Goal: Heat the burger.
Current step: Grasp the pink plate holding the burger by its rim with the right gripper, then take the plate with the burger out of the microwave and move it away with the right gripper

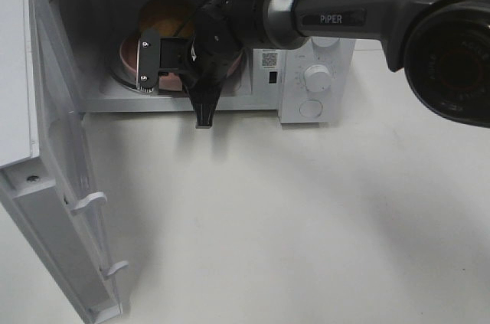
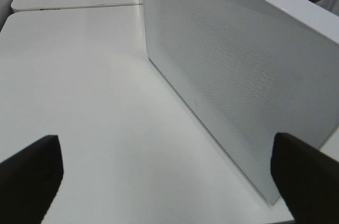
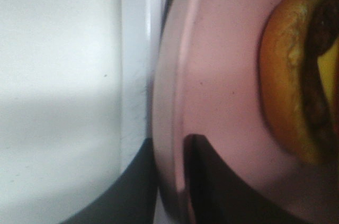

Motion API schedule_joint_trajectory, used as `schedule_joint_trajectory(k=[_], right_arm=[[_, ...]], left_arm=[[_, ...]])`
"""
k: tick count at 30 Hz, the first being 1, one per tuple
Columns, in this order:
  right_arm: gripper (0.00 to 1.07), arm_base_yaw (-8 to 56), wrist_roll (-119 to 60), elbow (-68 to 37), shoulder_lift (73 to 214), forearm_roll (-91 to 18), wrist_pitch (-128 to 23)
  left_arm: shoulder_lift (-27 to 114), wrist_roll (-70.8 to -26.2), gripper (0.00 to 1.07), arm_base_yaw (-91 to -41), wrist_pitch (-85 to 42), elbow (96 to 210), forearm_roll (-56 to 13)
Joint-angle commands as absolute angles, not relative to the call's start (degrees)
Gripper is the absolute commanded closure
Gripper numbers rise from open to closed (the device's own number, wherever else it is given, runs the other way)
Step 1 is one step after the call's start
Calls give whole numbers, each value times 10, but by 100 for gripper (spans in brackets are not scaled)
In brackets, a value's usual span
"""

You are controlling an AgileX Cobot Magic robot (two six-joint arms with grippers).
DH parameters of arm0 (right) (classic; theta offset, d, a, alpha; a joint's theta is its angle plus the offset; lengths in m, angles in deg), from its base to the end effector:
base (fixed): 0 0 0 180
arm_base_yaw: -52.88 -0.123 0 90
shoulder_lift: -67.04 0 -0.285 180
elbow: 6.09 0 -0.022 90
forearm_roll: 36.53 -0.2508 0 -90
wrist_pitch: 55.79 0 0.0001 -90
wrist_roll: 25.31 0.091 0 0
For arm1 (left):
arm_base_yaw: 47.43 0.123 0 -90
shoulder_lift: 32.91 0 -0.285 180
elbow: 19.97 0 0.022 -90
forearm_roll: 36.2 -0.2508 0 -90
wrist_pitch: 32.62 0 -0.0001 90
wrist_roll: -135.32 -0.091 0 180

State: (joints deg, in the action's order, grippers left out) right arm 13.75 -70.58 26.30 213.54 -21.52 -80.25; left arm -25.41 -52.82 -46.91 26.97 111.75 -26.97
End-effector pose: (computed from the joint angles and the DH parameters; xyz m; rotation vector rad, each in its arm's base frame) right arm 0.4221 0.3308 0.1308 -1.7943 1.6230 -0.2889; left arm -0.0058 -0.0126 0.2812 0.1396 1.9998 -0.0951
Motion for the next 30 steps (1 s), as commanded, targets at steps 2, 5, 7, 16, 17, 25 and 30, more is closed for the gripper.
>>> schedule_joint_trajectory(k=[2,5,7,16,17,25,30], right_arm=[[107,135,-715,266,2133,-221,-822],[107,128,-742,263,2127,-227,-833],[107,128,-762,263,2120,-239,-840],[107,115,-804,263,2103,-248,-875],[107,115,-804,261,2095,-245,-882],[107,110,-808,169,2043,-216,-806],[107,110,-808,113,2015,-200,-763]], left_arm=[[-264,-526,6,-467,265,1118,-267],[-264,-526,6,-467,265,1118,-267],[-264,-526,6,-467,265,1118,-266],[-264,-526,6,-467,265,1118,-266],[-264,-526,6,-467,265,1118,-266],[-264,-526,6,-467,265,1118,-267],[-264,-526,6,-467,265,1118,-266]])
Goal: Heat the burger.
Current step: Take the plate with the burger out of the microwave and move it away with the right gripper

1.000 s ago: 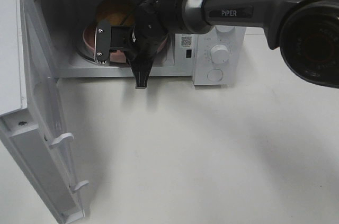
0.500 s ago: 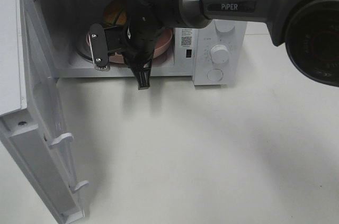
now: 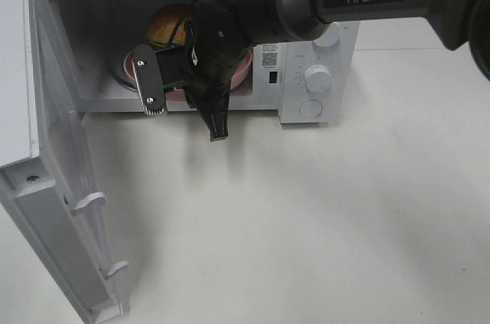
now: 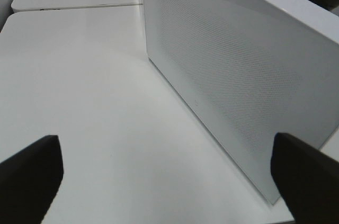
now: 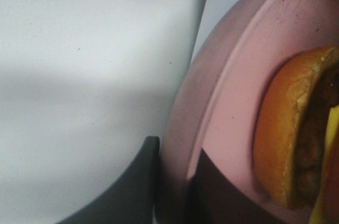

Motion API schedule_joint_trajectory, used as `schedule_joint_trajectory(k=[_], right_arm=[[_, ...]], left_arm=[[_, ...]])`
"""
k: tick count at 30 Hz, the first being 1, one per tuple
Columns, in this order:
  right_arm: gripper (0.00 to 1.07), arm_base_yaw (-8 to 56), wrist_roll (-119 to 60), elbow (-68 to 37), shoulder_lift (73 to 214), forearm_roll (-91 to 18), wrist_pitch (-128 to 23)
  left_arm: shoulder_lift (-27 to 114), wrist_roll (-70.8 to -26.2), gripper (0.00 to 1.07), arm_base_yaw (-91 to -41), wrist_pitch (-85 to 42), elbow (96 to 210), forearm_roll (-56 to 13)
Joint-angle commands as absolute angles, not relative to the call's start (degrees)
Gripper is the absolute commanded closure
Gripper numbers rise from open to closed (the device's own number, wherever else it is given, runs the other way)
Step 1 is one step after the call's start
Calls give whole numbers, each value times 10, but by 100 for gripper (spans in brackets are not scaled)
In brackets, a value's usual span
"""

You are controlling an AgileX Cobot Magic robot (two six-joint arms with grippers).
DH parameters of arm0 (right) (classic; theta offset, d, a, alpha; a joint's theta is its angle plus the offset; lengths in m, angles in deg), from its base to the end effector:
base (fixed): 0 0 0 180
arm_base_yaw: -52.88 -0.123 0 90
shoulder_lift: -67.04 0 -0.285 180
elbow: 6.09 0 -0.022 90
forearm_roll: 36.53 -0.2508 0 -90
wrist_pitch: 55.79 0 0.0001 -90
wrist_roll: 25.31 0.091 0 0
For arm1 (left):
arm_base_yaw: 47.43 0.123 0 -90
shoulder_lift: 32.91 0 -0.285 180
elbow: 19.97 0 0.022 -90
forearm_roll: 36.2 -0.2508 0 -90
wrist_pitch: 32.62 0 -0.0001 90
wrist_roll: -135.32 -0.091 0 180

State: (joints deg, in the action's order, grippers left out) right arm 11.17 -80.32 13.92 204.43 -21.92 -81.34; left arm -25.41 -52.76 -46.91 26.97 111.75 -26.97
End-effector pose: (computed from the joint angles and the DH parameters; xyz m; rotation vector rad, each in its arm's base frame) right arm 0.3783 0.3239 0.1486 -2.0237 1.4754 -0.3297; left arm -0.0058 -0.0126 0.2812 0.1385 1.9999 -0.0958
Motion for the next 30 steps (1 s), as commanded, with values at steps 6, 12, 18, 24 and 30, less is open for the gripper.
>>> schedule_joint_trajectory(k=[6,12,18,24,30], right_arm=[[107,110,-805,44,1968,-184,-712],[107,108,-793,-12,1936,-184,-681],[107,108,-793,-95,1883,-165,-621],[107,108,-794,-171,1825,-158,-566],[107,108,-795,-225,1785,-158,-540]], left_arm=[[-264,-526,6,-467,265,1118,-266],[-264,-526,6,-467,265,1118,-266],[-264,-526,6,-467,265,1118,-266],[-264,-526,6,-467,265,1118,-266],[-264,-526,6,-467,265,1118,-266]])
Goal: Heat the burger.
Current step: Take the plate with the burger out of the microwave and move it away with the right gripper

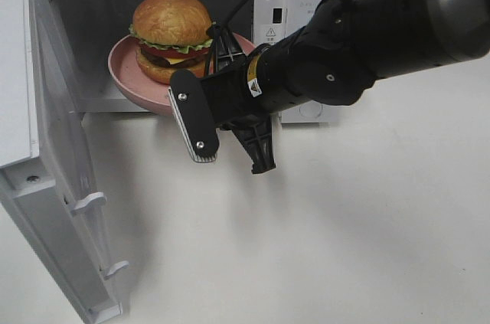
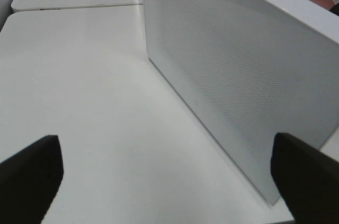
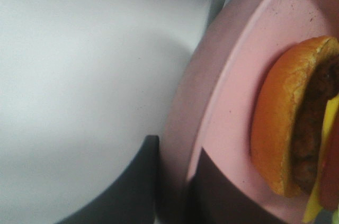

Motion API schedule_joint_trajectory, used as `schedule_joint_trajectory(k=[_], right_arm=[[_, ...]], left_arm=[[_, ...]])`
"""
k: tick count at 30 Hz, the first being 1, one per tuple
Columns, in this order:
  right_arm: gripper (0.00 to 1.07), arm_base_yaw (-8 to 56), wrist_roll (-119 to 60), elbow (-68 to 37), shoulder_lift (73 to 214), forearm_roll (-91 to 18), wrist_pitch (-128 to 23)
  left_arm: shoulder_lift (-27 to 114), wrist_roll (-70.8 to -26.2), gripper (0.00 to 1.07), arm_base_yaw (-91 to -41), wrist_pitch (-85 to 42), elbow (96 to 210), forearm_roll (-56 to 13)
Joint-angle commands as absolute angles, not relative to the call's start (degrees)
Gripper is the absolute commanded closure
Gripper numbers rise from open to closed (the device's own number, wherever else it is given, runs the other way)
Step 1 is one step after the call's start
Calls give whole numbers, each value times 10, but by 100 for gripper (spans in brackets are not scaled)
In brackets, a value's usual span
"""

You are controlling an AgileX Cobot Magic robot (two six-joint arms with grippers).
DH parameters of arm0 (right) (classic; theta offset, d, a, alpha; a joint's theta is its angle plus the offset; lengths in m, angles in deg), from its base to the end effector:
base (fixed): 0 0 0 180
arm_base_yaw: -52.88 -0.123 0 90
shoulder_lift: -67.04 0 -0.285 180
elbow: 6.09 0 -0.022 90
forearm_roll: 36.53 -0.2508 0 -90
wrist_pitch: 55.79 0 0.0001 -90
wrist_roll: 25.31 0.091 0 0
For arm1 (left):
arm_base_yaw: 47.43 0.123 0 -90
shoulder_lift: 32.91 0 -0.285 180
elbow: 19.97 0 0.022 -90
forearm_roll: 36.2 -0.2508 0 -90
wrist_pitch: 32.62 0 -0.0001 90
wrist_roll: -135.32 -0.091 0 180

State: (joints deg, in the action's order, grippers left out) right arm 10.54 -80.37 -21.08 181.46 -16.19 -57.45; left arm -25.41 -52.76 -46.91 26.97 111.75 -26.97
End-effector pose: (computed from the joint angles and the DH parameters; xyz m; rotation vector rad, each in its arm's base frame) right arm 0.2920 0.2648 0.1805 -1.9706 1.1965 -0.3102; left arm -0.0058 -0.0126 0.2812 0.1385 1.9999 -0.0958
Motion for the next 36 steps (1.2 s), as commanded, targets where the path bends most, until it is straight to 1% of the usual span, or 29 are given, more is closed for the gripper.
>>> schedule_joint_trajectory(k=[1,6,14,27,36], right_arm=[[107,108,-795,-225,1785,-158,-540],[107,108,-795,-280,1746,-158,-523],[107,108,-795,-319,1709,-158,-523],[107,108,-795,-427,1578,-158,-527],[107,108,-795,-467,1515,-158,-558]], left_arm=[[-264,-526,6,-467,265,1118,-266],[-264,-526,6,-467,265,1118,-266],[-264,-526,6,-467,265,1118,-266],[-264,-526,6,-467,265,1118,-266],[-264,-526,6,-467,265,1118,-266]])
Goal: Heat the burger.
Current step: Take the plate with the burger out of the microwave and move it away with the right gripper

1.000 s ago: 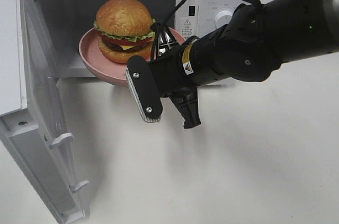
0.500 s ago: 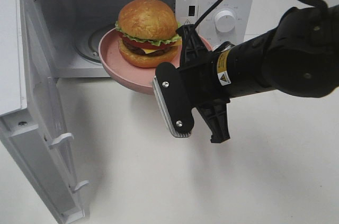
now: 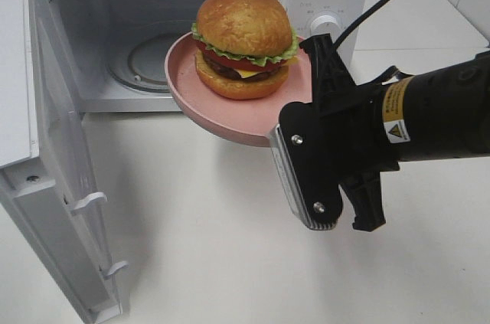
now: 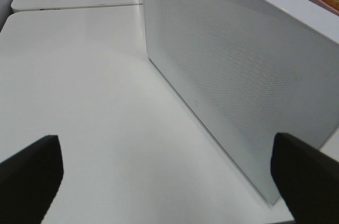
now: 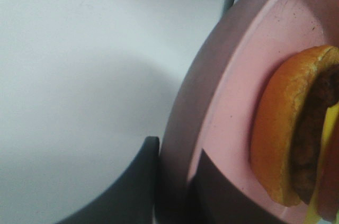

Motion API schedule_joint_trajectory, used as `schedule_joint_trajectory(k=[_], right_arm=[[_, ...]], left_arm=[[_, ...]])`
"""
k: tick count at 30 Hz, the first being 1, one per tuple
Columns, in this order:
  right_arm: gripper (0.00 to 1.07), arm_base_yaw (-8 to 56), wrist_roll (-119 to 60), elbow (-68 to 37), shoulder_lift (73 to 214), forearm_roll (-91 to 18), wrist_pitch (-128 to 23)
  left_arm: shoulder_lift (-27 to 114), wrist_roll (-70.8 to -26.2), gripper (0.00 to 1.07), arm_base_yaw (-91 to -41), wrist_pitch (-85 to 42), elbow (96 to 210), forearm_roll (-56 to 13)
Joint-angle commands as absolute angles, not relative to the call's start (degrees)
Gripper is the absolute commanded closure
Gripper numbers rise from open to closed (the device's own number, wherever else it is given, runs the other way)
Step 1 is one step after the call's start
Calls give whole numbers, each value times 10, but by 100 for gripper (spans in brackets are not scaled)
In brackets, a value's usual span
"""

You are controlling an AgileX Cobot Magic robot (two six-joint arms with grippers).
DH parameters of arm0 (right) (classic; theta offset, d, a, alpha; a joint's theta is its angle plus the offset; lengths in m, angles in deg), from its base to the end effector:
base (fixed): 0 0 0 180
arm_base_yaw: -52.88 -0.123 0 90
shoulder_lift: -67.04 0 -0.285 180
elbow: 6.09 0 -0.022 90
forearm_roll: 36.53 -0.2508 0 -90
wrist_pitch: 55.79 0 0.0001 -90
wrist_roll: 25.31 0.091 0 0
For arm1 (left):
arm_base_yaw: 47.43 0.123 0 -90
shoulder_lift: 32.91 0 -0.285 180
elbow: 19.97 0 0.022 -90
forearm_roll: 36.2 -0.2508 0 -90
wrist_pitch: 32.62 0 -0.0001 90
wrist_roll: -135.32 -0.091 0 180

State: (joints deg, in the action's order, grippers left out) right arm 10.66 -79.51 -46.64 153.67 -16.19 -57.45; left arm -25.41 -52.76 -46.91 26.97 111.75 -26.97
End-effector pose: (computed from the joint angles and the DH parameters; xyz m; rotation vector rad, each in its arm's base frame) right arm 0.1986 0.1789 0.2165 -1.9265 1.1927 -0.3135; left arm -0.0058 -0.0126 0.2812 0.1385 1.9999 -0.0958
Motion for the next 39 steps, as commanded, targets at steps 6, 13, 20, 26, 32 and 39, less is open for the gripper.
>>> schedule_joint_trajectory(k=[6,13,20,26,32,39], right_arm=[[107,108,-795,-493,1455,-154,-609],[107,108,-732,-498,1401,-100,-711],[107,108,-631,-498,1366,-38,-788],[107,108,-518,-498,1357,-8,-869],[107,108,-416,-498,1357,34,-923],[107,108,-325,-498,1357,75,-981]], left_arm=[[-264,-526,6,-467,265,1118,-266],[-264,-526,6,-467,265,1118,-266],[-264,-526,6,-467,265,1118,-266],[-264,-526,6,-467,265,1118,-266],[-264,-526,6,-467,265,1118,-266],[-264,-526,6,-467,265,1118,-266]])
